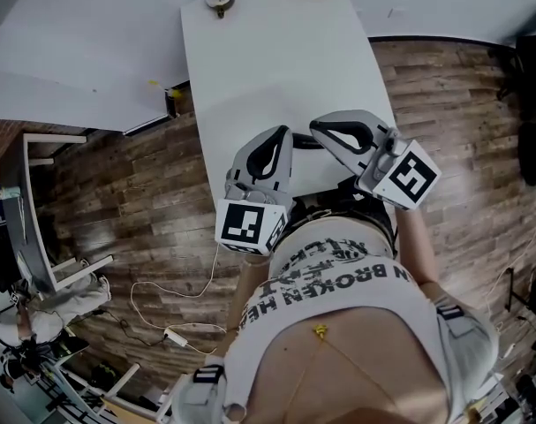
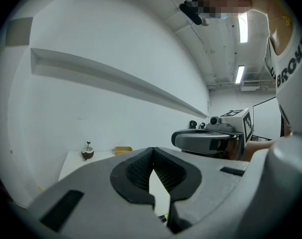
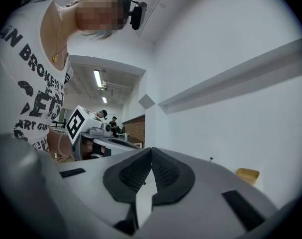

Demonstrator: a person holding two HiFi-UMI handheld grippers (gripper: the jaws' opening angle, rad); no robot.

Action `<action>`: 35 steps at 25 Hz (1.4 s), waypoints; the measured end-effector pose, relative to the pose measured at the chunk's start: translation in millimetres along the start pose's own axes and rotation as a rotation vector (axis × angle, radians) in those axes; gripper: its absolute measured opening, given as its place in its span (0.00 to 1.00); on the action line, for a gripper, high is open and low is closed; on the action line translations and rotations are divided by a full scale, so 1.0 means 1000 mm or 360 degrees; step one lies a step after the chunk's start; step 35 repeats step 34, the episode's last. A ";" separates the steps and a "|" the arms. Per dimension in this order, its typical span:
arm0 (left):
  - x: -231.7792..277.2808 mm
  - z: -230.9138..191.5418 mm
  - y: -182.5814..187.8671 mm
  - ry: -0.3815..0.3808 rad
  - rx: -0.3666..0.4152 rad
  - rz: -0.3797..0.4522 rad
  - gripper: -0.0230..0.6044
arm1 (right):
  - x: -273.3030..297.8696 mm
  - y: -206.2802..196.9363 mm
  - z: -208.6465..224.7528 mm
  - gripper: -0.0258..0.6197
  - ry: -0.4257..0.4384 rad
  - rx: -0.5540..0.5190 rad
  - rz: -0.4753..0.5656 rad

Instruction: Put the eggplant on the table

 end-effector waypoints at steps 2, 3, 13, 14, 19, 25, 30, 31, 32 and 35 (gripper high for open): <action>0.001 0.004 0.001 -0.0008 0.0008 0.0002 0.05 | -0.004 0.003 0.000 0.05 -0.0002 -0.0002 0.0010; 0.000 0.005 0.001 -0.0011 0.0010 0.0004 0.05 | -0.005 0.003 -0.001 0.05 -0.0003 -0.0003 0.0012; 0.001 0.016 0.000 -0.0030 0.0023 0.0007 0.05 | -0.018 0.009 -0.003 0.05 -0.0016 -0.0006 0.0035; 0.001 0.016 0.000 -0.0032 0.0023 0.0005 0.05 | -0.018 0.009 -0.002 0.05 -0.0019 -0.0006 0.0034; 0.002 0.016 0.000 -0.0035 0.0012 0.0002 0.05 | -0.021 0.009 0.000 0.05 -0.0029 -0.0009 0.0019; 0.000 0.018 -0.002 -0.0030 0.0010 -0.0010 0.05 | -0.024 0.010 -0.001 0.05 -0.0032 -0.0016 0.0017; -0.001 0.019 -0.004 -0.0026 0.0010 -0.0021 0.05 | -0.027 0.010 -0.001 0.05 -0.0037 -0.0012 0.0016; 0.000 0.019 -0.004 -0.0025 0.0009 -0.0022 0.05 | -0.027 0.010 0.000 0.05 -0.0038 -0.0013 0.0018; 0.000 0.019 -0.004 -0.0024 0.0009 -0.0022 0.05 | -0.027 0.010 0.000 0.05 -0.0039 -0.0014 0.0019; 0.001 0.019 -0.004 -0.0022 0.0007 -0.0023 0.05 | -0.028 0.010 0.001 0.05 -0.0042 -0.0017 0.0019</action>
Point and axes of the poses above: the fingertips, and each gripper's own axes: x forward along the fingers, z to its right, y out of its top, the point moved 1 cm from there along -x, backward along the fingers, and after that the axes turned 1 degree about -y, right-handed, at the moved point
